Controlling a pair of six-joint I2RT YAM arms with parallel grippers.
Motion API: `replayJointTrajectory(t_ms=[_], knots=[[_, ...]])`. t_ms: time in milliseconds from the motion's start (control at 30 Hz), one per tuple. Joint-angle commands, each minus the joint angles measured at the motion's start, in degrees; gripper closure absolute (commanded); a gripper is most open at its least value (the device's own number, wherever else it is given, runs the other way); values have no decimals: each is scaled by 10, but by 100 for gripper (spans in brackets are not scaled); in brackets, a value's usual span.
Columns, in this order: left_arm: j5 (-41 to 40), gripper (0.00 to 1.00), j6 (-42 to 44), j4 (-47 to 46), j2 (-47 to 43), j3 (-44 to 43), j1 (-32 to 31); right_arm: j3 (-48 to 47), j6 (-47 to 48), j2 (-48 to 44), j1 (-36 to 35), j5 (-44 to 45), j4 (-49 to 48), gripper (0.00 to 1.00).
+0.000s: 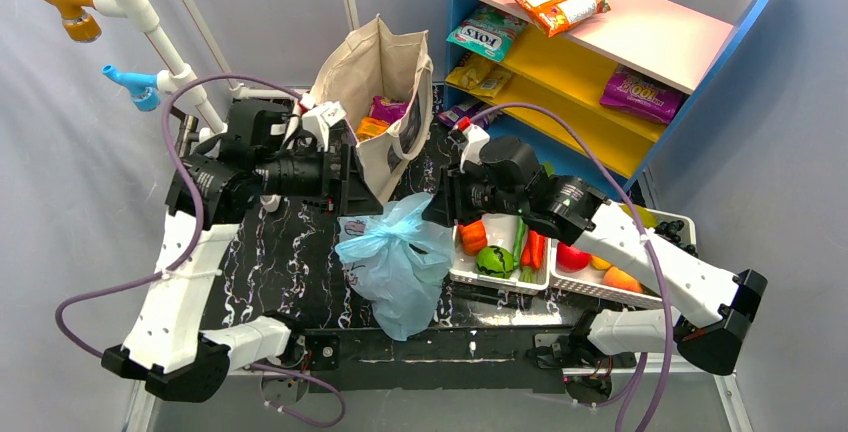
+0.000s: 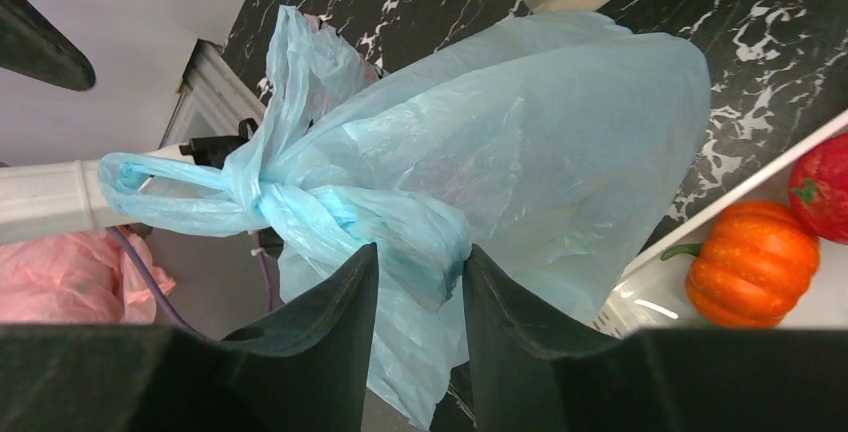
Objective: Place the food into the grocery bag and tie it
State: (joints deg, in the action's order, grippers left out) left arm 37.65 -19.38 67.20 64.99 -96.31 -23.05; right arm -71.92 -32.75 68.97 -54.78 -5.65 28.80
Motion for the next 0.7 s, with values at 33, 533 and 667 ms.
replayJointTrajectory(t_ms=[33, 533, 667], knots=[[-8, 32, 76, -46, 1, 18, -41, -48, 17, -6, -2, 45, 63, 52], [-164, 28, 149, -127, 17, 92, -173, 34, -84, -196, -2, 198, 164, 30], [-185, 25, 172, -127, 26, 85, -181, 49, -105, -242, -2, 234, 188, 30]])
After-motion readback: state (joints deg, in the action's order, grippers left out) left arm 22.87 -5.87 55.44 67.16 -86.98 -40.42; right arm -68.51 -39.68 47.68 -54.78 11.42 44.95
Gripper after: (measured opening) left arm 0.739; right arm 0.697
